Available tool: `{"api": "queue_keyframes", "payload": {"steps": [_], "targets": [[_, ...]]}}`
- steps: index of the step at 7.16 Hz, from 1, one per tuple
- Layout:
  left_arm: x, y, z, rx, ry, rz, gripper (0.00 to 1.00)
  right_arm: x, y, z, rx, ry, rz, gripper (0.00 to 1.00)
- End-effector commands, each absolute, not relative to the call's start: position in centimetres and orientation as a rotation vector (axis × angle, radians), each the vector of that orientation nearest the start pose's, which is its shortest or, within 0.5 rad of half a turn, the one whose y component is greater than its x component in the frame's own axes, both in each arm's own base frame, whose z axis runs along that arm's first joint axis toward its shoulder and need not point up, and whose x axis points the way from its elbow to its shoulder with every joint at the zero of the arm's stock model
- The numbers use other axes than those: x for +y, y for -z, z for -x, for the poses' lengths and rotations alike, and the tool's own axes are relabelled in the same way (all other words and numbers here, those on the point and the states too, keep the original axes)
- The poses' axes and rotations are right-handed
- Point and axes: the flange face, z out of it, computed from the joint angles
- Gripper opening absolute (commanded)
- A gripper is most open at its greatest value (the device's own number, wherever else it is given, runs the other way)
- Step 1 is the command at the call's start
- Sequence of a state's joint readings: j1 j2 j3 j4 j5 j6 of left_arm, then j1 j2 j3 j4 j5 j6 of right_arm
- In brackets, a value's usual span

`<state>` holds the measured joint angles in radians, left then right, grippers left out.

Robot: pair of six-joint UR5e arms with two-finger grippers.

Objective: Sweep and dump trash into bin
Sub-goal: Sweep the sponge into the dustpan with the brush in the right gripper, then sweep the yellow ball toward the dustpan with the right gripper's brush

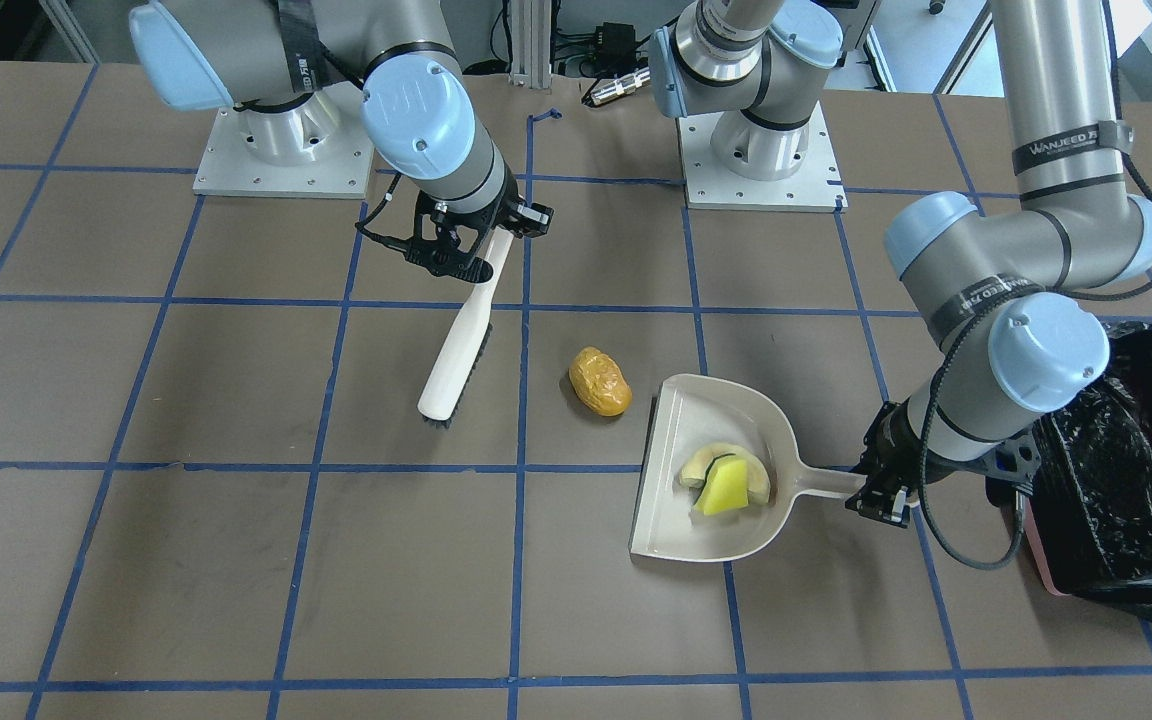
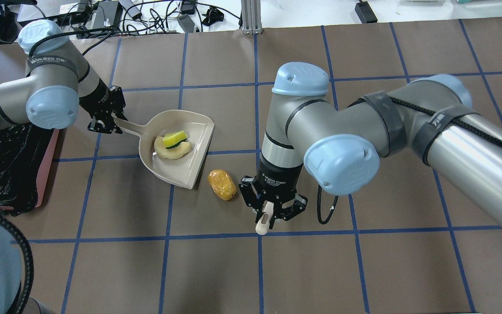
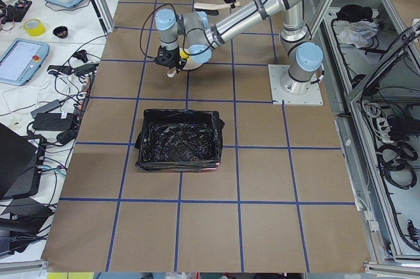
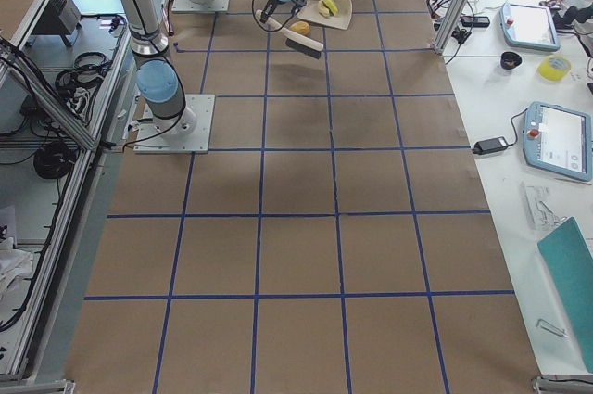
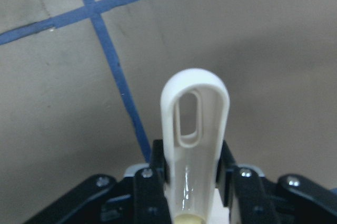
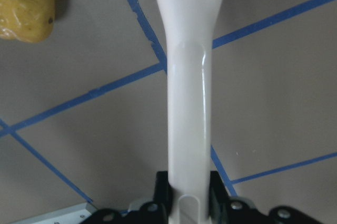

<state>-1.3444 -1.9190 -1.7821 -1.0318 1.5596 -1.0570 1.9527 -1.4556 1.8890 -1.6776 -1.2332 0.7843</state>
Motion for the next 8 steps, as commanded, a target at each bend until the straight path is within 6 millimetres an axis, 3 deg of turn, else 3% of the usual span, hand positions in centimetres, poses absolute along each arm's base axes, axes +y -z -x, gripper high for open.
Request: {"api": "queue_keyframes", "payload": {"steps": [1,2,3,4,6,7,8], "targets": [[-55.0,-24.4,0.2,2.481,-0.073,1.887,0.0,-34.8,-25.1,-36.5,2.86,-0.653,-0.892,0.0],[-54.4,-24.3,0.3,2.474,-0.081,1.891,0.0,-34.3,-23.0,-39.2,2.859,-0.607,-0.905,0.0],[-54.3,-24.0,0.4,2.463,-0.089,1.907,0.0,-35.4,-21.2,-41.3,2.838,-0.543,-0.893,0.0],[-54.4,-24.1,0.4,2.437,-0.087,1.95,0.0,-38.1,-20.8,-43.4,2.827,-0.512,-0.896,0.0],[-54.5,-24.1,0.4,2.433,-0.082,1.957,0.0,-41.9,-22.4,-51.1,2.815,-0.45,-0.827,0.0],[-54.7,-24.3,0.5,2.438,-0.075,1.958,0.0,-44.4,-23.3,-54.0,2.777,-0.437,-0.81,0.0],[-54.7,-24.3,0.5,2.439,-0.072,1.958,0.0,-46.0,-24.0,-55.4,2.788,-0.453,-0.797,0.0]]}}
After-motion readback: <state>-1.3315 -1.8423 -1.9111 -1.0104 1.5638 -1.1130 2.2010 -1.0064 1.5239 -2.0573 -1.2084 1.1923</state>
